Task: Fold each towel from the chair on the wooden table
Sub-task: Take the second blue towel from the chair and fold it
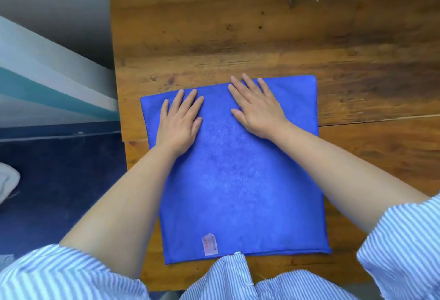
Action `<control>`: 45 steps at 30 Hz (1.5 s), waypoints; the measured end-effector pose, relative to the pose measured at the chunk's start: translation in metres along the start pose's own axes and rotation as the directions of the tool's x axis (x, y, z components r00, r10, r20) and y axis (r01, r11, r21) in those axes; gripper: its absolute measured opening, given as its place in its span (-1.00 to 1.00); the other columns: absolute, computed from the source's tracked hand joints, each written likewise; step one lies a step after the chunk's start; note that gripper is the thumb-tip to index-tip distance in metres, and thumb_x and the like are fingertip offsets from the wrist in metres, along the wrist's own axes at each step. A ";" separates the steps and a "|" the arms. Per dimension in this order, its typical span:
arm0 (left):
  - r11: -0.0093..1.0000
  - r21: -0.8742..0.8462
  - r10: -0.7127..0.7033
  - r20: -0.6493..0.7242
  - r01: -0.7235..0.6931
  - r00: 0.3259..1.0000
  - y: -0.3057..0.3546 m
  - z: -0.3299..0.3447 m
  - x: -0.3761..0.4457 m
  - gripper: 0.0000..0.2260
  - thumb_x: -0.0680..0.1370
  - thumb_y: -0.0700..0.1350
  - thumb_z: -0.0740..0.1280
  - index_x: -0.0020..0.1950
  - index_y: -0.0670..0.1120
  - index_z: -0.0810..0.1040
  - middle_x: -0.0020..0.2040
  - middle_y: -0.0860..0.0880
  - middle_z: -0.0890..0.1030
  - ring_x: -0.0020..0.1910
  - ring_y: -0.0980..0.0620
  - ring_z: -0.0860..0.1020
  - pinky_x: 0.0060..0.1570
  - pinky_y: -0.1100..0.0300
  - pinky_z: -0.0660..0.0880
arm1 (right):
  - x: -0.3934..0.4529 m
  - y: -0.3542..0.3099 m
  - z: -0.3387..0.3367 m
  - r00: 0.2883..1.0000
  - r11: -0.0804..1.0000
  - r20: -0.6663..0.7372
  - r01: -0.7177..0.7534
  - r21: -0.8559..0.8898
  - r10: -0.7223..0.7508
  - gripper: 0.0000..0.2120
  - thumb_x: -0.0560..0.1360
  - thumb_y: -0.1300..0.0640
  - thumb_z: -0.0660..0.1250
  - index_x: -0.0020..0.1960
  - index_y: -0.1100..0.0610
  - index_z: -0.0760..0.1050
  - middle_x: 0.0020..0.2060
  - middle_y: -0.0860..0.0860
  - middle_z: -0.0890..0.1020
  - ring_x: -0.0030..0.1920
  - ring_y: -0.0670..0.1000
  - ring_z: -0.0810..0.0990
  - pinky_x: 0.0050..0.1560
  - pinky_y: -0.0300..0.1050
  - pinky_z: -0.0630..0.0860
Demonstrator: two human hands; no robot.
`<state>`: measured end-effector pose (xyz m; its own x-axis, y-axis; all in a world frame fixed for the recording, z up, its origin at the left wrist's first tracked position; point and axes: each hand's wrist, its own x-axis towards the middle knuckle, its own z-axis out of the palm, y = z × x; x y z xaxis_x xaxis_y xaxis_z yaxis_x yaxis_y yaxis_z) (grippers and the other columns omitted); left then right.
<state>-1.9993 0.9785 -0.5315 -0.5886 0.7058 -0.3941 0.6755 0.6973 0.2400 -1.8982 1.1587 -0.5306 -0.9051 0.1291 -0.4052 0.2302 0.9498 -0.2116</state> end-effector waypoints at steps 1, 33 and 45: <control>1.000 0.014 -0.003 0.000 0.003 1.000 -0.010 0.000 -0.002 -0.56 0.61 -0.05 0.11 0.49 -0.02 0.14 0.53 0.01 0.11 0.52 -0.07 -0.02 0.44 -0.01 -0.15 | -0.003 0.012 -0.001 1.000 1.000 -0.013 -0.025 0.005 0.025 -0.45 0.59 -0.04 0.01 0.50 0.11 -0.06 0.52 -0.02 -0.02 0.51 0.03 -0.10 0.45 -0.01 -0.25; 0.895 0.388 0.225 0.029 -0.218 0.974 -0.013 -0.069 -0.118 -0.89 0.44 -0.23 0.27 -0.09 -0.25 0.50 -0.13 -0.24 0.60 -0.07 -0.20 0.54 -0.11 0.03 0.33 | -0.158 0.041 -0.057 0.983 0.996 -0.182 -0.012 0.087 0.028 -0.87 0.34 0.45 0.20 -0.16 0.33 0.47 -0.14 0.27 0.50 -0.04 0.24 0.49 -0.13 0.07 0.43; 0.796 0.526 0.248 0.170 -0.300 0.954 0.003 0.007 -0.236 -0.81 0.53 -0.17 0.17 0.12 -0.11 0.43 0.03 -0.05 0.59 0.09 -0.05 0.50 -0.04 0.16 0.30 | -0.278 -0.019 0.015 0.968 0.998 -0.244 -0.059 0.003 0.058 -0.85 0.30 0.50 0.26 -0.17 0.38 0.52 -0.18 0.29 0.55 -0.10 0.24 0.54 -0.28 0.09 0.50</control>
<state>-1.8550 0.8136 -0.4442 -0.3186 0.8250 -0.4668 0.9479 0.2771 -0.1572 -1.6459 1.1009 -0.4271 -0.9501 0.2496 -0.1873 0.2843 0.9398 -0.1897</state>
